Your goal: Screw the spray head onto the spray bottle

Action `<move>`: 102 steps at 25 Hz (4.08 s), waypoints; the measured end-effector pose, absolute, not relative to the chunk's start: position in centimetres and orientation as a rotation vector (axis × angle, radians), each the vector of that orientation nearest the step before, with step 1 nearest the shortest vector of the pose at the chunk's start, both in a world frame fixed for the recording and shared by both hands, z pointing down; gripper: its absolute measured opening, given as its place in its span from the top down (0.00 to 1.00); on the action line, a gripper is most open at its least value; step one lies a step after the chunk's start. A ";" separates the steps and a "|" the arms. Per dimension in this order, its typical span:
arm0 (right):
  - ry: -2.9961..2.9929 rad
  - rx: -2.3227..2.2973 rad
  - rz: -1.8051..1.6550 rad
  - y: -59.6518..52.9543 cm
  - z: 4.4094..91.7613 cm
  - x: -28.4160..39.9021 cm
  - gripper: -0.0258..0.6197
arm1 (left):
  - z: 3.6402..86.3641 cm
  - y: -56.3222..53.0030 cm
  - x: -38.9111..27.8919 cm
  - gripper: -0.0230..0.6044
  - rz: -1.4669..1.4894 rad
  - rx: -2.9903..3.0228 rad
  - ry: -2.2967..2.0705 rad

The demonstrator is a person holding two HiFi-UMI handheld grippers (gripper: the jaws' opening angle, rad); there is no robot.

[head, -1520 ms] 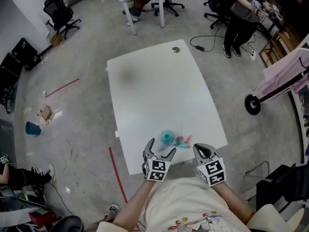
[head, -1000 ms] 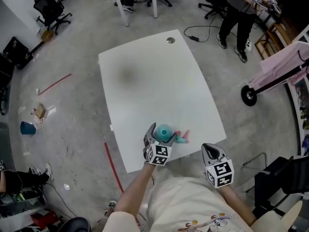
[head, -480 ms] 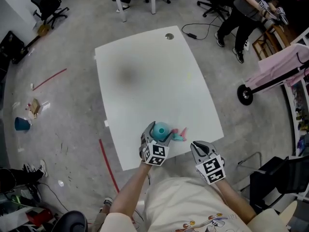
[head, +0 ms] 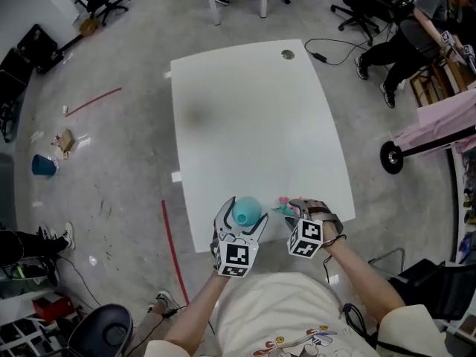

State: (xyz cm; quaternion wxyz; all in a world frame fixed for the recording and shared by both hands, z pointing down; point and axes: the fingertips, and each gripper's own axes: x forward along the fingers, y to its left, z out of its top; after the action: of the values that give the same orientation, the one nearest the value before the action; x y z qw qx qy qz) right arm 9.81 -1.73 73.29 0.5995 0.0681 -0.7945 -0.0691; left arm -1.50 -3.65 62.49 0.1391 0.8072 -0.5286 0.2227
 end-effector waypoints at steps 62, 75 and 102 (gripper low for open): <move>-2.431 -0.335 1.706 1.2 39.0 -0.3 0.70 | 50.9 -7.0 -0.2 0.31 1.031 2.678 -1.551; -2.443 -0.251 1.696 0.5 38.6 0.4 0.69 | 51.2 -6.0 0.4 0.31 0.950 2.679 -1.276; -2.643 -0.540 -0.106 3.9 34.8 -0.1 0.69 | 44.7 5.7 4.8 0.31 0.689 2.783 -0.013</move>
State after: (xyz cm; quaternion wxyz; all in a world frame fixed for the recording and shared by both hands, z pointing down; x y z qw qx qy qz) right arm -0.05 3.91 34.84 0.2191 -0.1952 -0.9552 -0.0382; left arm 4.81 5.71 44.66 0.1370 0.9615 -0.0043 0.2382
